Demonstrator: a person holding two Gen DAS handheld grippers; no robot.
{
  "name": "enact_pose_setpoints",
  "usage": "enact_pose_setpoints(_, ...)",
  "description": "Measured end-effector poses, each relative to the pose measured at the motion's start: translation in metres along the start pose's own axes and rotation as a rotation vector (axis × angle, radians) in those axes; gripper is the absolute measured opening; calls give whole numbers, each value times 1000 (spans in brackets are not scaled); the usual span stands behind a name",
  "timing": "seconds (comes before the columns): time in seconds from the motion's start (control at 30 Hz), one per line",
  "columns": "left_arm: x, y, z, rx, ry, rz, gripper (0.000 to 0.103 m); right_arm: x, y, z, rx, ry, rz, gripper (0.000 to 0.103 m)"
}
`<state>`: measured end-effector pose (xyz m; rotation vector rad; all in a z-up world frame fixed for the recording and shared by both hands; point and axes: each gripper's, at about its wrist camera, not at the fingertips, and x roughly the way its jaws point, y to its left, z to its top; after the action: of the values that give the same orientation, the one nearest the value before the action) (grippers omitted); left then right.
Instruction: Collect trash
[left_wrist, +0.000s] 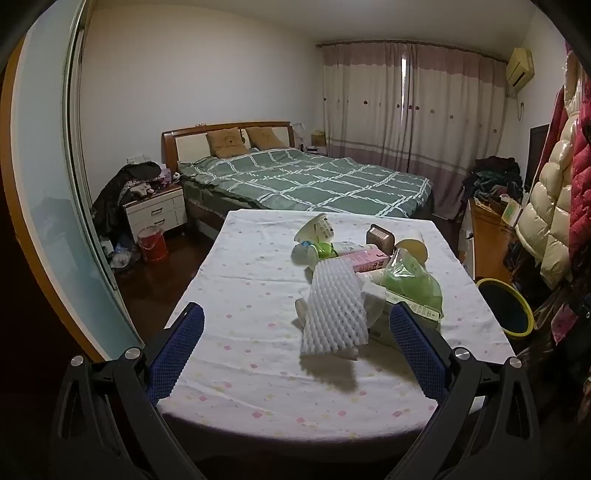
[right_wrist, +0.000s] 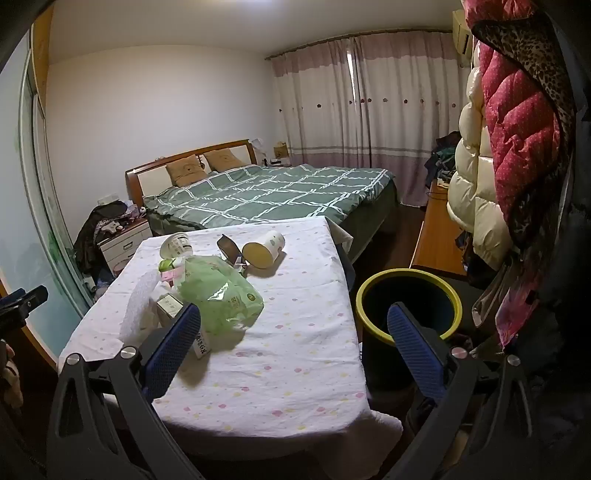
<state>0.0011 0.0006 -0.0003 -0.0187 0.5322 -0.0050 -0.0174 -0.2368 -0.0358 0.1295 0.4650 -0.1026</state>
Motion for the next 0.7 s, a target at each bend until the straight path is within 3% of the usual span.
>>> enact_pose_setpoints(0.7, 10, -3, -4, 6, 27, -4, 99, 9, -2, -3, 10, 16, -1, 97)
